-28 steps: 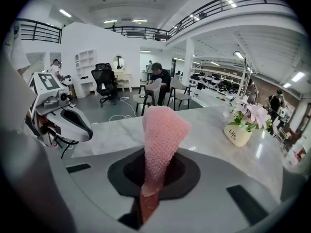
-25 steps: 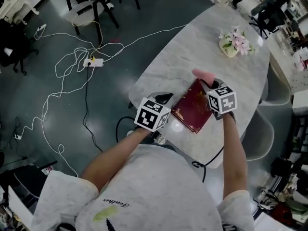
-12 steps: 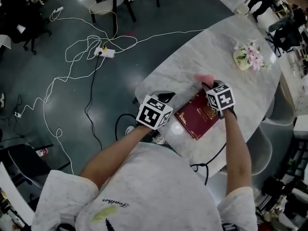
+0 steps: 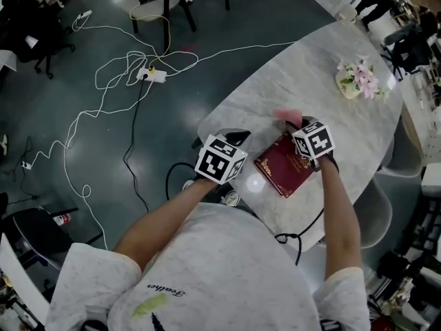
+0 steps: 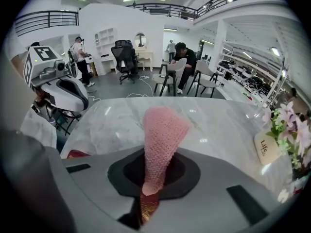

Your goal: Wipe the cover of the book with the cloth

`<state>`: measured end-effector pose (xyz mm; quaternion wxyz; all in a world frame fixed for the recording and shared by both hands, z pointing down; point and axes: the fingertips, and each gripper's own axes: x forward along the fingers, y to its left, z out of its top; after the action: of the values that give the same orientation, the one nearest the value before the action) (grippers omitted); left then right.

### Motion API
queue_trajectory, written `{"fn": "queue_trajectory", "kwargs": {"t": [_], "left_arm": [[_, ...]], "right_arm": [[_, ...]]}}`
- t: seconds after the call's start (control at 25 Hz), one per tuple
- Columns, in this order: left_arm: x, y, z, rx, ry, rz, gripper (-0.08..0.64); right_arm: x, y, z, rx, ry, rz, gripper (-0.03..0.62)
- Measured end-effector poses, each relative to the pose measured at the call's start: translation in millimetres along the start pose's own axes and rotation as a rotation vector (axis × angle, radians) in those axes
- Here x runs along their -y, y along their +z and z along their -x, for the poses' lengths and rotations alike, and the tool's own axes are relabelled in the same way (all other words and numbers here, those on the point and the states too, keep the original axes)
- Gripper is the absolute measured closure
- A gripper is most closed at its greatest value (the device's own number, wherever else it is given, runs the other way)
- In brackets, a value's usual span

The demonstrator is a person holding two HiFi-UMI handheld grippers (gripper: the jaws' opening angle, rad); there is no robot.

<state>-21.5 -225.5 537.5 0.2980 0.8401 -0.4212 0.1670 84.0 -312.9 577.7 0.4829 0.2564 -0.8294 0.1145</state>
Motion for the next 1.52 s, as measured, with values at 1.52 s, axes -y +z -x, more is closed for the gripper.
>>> {"fn": "queue_trajectory", "kwargs": {"t": [1.52], "left_arm": [[-2.3,-22.2,55.0,-0.009,-0.146,-0.075,0.552]], "right_arm": [[-127.9,1.2,2.3,-0.010,-0.004,-0.072,0.572]]}}
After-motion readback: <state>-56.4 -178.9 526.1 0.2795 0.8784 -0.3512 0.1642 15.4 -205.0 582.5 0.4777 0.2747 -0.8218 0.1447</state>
